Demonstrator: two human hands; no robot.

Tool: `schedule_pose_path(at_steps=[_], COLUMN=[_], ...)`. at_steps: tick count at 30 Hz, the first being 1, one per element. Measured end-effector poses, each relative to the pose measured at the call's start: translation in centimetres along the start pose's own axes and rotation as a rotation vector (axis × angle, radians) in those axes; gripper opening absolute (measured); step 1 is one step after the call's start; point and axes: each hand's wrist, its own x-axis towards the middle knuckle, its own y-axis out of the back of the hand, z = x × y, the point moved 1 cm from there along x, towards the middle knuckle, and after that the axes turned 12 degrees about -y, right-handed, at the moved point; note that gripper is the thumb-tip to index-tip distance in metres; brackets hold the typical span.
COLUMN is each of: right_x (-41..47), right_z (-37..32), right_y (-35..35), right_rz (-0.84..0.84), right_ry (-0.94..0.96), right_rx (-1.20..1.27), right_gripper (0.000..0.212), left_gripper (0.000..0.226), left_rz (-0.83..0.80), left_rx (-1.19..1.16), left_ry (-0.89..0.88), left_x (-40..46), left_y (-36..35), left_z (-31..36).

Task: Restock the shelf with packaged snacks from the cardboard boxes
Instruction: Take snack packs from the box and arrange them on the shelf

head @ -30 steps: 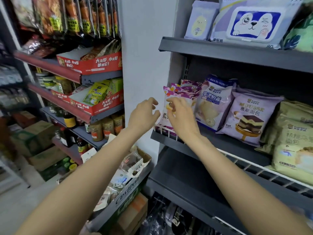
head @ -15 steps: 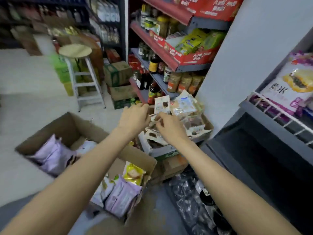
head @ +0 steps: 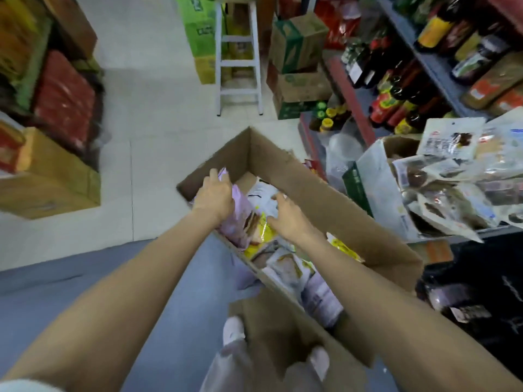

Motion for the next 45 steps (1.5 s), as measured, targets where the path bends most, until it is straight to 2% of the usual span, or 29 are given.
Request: schedule_pose_path(at_steps=[4, 7, 9, 10, 11, 12, 13, 14, 16, 19, 21, 23, 26, 30, 34, 37, 40, 45], right_x=[3.1, 5.0, 6.4, 6.7, 7.1, 7.2, 7.5, 7.5, 6.9, 5.6, 4.5, 3.5, 1.9, -1.0, -4.8, -8.1, -11.7, -17.4], right_z=[-4.1, -6.2, -6.5, -6.5, -6.2, -5.8, -5.2, -4.4, -3.0, -1.1, -0.4, 0.1, 0.5, 1.3, 2.6, 4.6, 7.2, 12.6], right_y=[-3.3, -4.6, -5.3, -5.6, -5.8, -5.7, -5.7, -5.4, -4.1, -1.4, 1.0, 3.5, 7.2, 11.6, 15.6, 18.8, 21.6, 25.3], right_rz=[-0.101, -0.163, -0.163, -0.146, -0.111, -0.055, -0.007, 0.035, 0.136, 0.211, 0.265, 0.315, 0.387, 0.554, 0.681, 0.777, 0.896, 1.052], right_ry=[0.061, 0.087, 0.010, -0.041, -0.096, -0.134, -0.164, -0.201, -0.270, -0.238, -0.166, -0.141, -0.125, -0.169, -0.263, -0.340, -0.398, -0.446], right_rx=[0.171, 0.215, 0.196, 0.181, 0.171, 0.205, 0.229, 0.282, 0.388, 0.539, 0.595, 0.635, 0.640, 0.755, 0.953, 0.997, 0.956, 0.861], right_gripper=[0.073, 0.078, 0.071, 0.054, 0.026, 0.015, 0.035, 0.044, 0.044, 0.044, 0.046, 0.045, 0.041, 0.028, 0.033, 0.029, 0.030, 0.020], left_gripper=[0.048, 0.049, 0.047, 0.045, 0.043, 0.040, 0.038, 0.036, 0.033, 0.030, 0.033, 0.037, 0.040, 0.022, 0.023, 0.024, 0.014, 0.045], left_rz=[-0.123, -0.238, -0.275, -0.288, -0.288, -0.278, -0.268, -0.264, -0.239, -0.062, 0.064, 0.138, 0.189, 0.289, 0.333, 0.366, 0.364, 0.282], left_rx=[-0.025, 0.054, 0.109, 0.123, 0.130, 0.137, 0.146, 0.161, 0.212, 0.273, 0.213, 0.058, -0.067, -0.112, -0.084, -0.022, 0.021, -0.074], left_ry=[0.057, 0.073, 0.079, 0.088, 0.097, 0.101, 0.097, 0.079, 0.007, -0.090, -0.126, -0.186, -0.406, -0.659, -0.879, -1.044, -1.151, -1.214], left_x=[2.0, 2.8, 3.3, 3.5, 3.7, 3.9, 4.1, 4.2, 4.2, 4.2, 4.4, 4.7, 5.2, 5.2, 4.4, 3.3, 2.2, -0.8], left_y=[-1.4, -2.7, -3.4, -3.8, -4.0, -4.1, -4.0, -3.7, -2.9, -1.4, -0.2, 1.2, 3.7, 7.5, 10.8, 12.5, 14.2, 16.4], left_z=[-4.9, -6.6, -6.9, -6.9, -6.9, -6.9, -6.8, -6.7, -6.3, -5.3, -4.1, -2.7, 0.2, 4.8, 10.2, 14.7, 19.3, 27.6])
